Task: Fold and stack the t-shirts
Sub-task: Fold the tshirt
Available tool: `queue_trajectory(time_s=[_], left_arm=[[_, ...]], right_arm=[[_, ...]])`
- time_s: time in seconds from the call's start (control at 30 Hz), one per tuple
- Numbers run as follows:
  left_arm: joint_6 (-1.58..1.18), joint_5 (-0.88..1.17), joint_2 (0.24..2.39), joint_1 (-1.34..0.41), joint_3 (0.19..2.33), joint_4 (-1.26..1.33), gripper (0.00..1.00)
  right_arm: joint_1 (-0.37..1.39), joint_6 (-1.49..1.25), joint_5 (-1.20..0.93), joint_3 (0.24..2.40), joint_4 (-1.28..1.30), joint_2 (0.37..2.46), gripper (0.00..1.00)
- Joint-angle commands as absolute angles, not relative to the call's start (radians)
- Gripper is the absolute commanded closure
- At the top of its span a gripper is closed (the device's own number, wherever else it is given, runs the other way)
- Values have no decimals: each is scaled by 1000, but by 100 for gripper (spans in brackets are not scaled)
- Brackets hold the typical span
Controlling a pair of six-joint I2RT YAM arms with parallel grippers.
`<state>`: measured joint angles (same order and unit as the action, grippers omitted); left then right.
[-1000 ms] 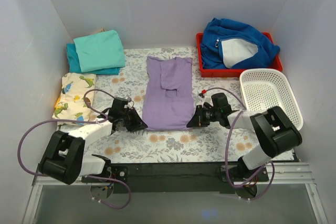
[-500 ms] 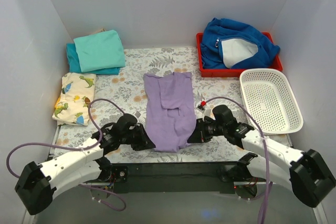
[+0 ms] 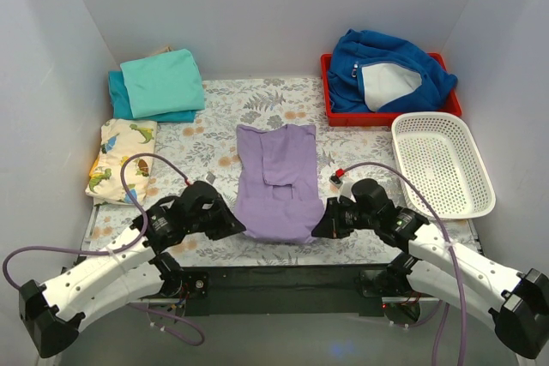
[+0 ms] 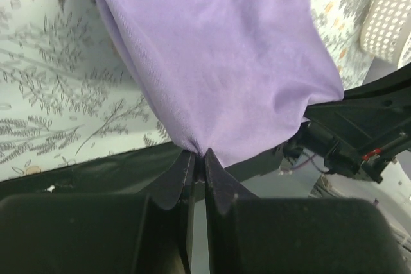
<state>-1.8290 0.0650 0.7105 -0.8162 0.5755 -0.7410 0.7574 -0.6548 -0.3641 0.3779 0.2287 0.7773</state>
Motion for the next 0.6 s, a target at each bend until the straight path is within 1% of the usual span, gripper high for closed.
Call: queue_trajectory(time_s=[0.0, 0.3, 0.43, 0.57], left_arm=[[-1772, -96, 754, -821, 698, -771, 100], [-1645, -288, 939, -819, 888, -733, 100], [-1569, -417, 1008, -813, 969, -719, 100], [-1491, -442, 1083, -784, 1008, -654, 100]], right_arm=[[761, -548, -231, 527, 241, 825, 99], [701, -347, -86, 744, 244, 1058, 99], [655, -276, -71, 816, 242, 1152, 99], [606, -232, -97, 883, 230, 1222, 99]])
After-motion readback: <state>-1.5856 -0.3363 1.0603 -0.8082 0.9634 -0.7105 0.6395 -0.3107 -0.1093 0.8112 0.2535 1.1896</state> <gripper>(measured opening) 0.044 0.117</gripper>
